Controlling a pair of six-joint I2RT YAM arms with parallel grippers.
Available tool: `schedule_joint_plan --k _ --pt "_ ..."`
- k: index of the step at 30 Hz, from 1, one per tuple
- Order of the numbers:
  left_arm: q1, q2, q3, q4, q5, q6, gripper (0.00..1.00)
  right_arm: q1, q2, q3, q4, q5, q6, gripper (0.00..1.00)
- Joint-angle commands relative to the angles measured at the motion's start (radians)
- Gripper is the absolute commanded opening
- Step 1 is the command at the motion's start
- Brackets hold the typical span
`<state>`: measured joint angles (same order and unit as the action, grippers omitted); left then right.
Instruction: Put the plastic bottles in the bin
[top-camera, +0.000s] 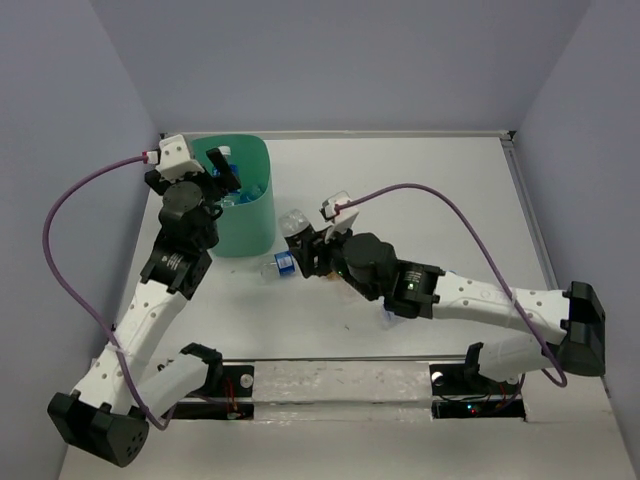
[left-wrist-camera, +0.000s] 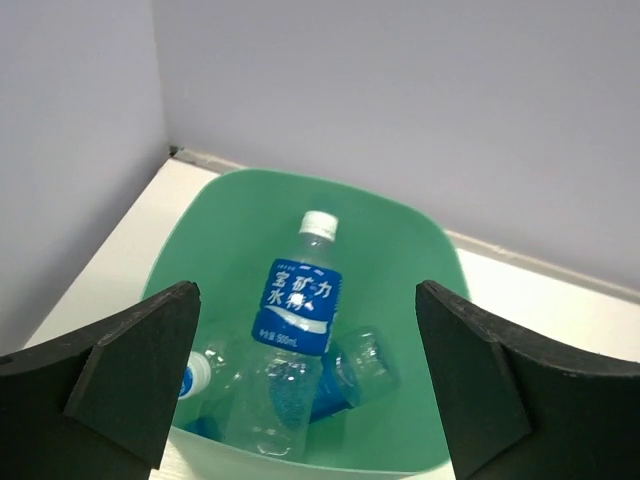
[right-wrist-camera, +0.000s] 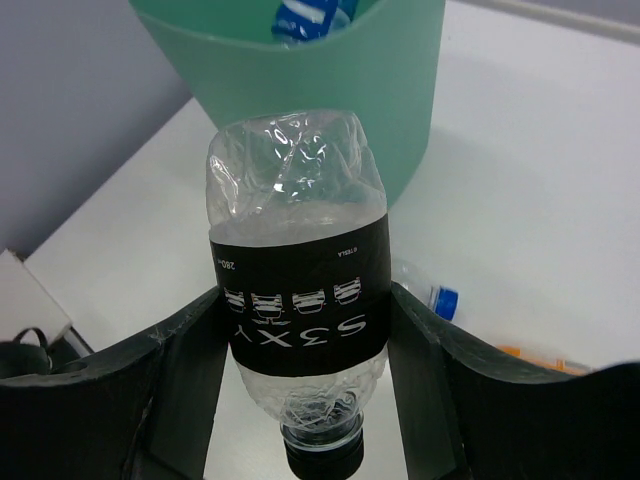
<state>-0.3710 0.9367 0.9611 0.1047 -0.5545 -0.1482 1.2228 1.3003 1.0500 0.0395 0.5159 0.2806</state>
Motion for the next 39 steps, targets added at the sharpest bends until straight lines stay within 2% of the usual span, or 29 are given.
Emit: schedule_joint_plan --k 1,6,13,18,24,26,27,29,31,37,39 --pt "0.006 -0.091 0.061 -0.040 0.124 -0.066 0.99 -0.054 0.115 0.183 0.170 -0.072 -0.112 0.36" --pt "0.006 -0.194 0.007 -0.193 0.252 -0.140 0.99 -0.135 0.243 0.373 0.237 -0.194 -0.165 0.36" --pt "0.004 -0.445 -0.142 -0.358 0.265 -0.238 0.99 -0.187 0.451 0.622 0.280 -0.255 -0.233 0.36" --pt "0.004 -0.519 -0.177 -0.419 0.272 -0.307 0.99 -0.221 0.563 0.763 0.300 -0.289 -0.256 0.36" --pt "0.004 -0.533 -0.214 -0.447 0.366 -0.320 0.99 -0.243 0.729 0.956 0.249 -0.350 -0.213 0.37" --pt "0.004 -0.536 -0.240 -0.421 0.428 -0.320 0.99 -0.252 0.764 0.984 0.232 -0.353 -0.189 0.51" --pt "0.004 -0.529 -0.246 -0.410 0.465 -0.314 0.99 -0.252 0.790 1.001 0.224 -0.343 -0.178 0.67" --pt "0.004 -0.517 -0.248 -0.402 0.496 -0.307 0.99 -0.252 0.801 1.012 0.218 -0.329 -0.175 0.80" --pt "0.004 -0.507 -0.254 -0.399 0.530 -0.306 0.99 -0.270 0.781 0.993 0.206 -0.315 -0.158 0.89" --pt "0.006 -0.461 -0.292 -0.340 0.675 -0.271 0.99 -0.307 0.631 0.843 0.215 -0.340 -0.093 0.88" --pt "0.001 -0.428 -0.298 -0.307 0.732 -0.249 0.99 -0.325 0.524 0.725 0.220 -0.320 -0.089 0.81"
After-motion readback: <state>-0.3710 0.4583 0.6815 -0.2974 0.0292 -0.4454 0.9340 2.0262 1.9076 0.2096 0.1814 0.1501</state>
